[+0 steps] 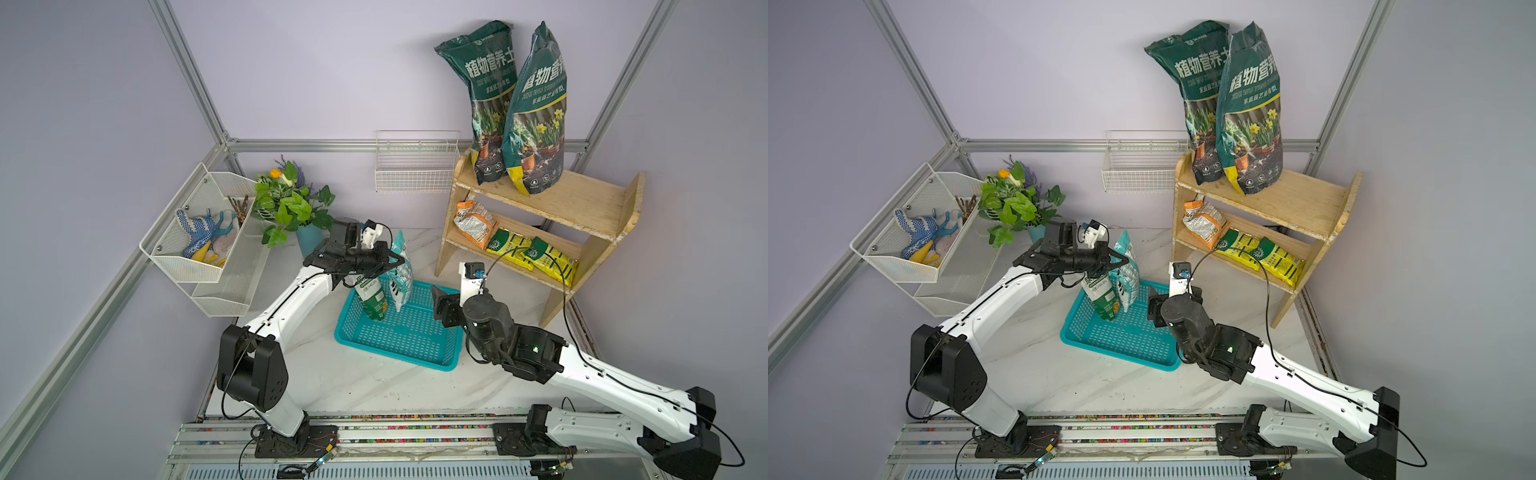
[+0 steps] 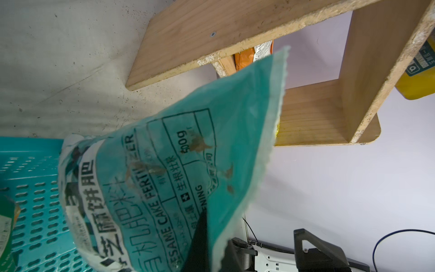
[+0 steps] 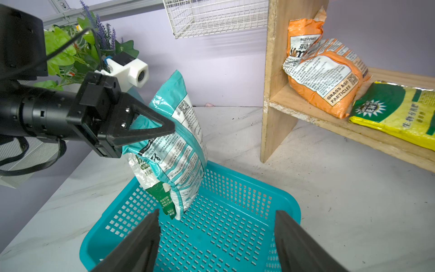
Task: Take down the fertilizer bag from the shelf
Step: Place the fertilizer bag in the storage box.
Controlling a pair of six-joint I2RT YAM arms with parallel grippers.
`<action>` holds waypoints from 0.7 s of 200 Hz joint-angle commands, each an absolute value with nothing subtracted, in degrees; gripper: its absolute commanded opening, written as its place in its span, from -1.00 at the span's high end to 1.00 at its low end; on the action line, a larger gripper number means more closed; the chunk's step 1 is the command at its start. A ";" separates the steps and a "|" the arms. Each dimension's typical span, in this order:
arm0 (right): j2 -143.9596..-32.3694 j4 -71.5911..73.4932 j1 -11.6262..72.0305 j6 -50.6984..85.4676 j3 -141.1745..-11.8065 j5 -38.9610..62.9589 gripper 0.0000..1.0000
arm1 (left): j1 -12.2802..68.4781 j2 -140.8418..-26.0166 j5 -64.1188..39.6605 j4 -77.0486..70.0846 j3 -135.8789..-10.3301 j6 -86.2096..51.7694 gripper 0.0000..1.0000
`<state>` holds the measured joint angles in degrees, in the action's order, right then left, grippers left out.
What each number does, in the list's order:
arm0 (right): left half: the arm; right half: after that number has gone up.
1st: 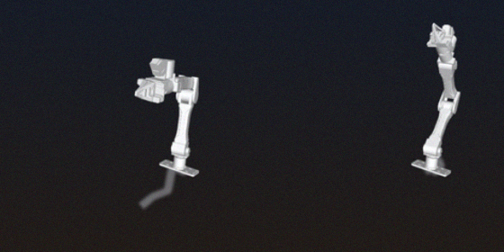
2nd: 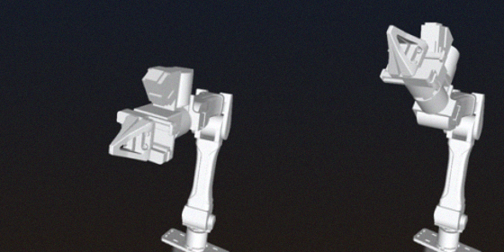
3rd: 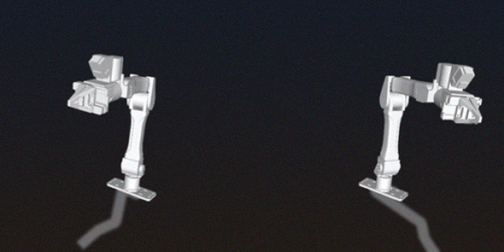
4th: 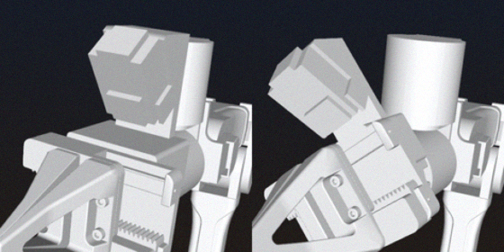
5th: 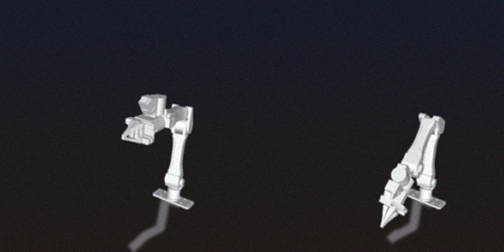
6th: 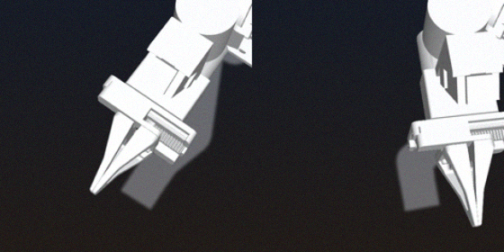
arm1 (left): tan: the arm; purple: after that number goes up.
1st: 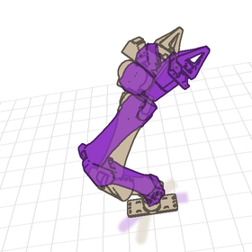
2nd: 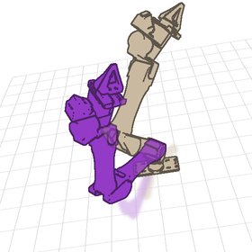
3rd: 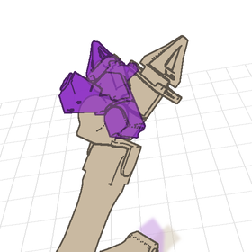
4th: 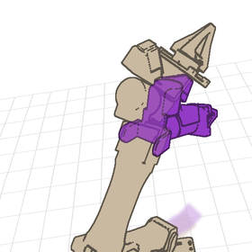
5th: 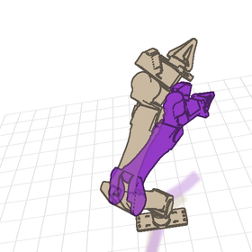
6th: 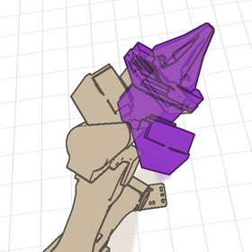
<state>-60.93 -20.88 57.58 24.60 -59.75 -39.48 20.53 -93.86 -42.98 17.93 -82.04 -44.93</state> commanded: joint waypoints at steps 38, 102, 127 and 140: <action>-58.97 -21.77 55.50 25.65 -58.71 -38.17 -0.61 | 20.39 -93.75 -41.76 14.74 -82.88 -37.33 1.00; -59.33 -22.15 54.51 25.63 -58.80 -37.80 -0.62 | 23.32 -83.89 -39.70 10.87 -74.66 -37.22 1.00; -59.67 -22.15 54.29 25.83 -58.71 -37.73 -0.62 | 23.47 -78.32 -38.60 10.04 -72.31 -37.54 1.00; -60.02 -22.15 54.28 25.86 -58.80 -37.67 -0.62 | 23.47 -77.70 -38.14 10.61 -72.15 -36.70 1.00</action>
